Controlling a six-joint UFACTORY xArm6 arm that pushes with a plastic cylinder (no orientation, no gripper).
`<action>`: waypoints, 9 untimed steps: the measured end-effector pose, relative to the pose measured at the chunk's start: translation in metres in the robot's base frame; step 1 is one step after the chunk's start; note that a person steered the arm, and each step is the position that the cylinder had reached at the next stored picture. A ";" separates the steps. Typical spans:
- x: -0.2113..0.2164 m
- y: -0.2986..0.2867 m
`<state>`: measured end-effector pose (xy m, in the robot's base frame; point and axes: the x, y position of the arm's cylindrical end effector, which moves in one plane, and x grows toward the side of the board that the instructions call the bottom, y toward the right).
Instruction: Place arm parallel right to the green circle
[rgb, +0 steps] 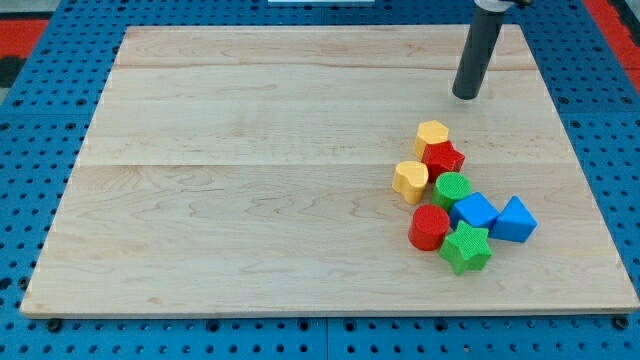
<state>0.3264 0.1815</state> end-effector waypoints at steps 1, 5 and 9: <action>-0.015 0.000; -0.008 0.015; 0.107 0.139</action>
<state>0.4331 0.3201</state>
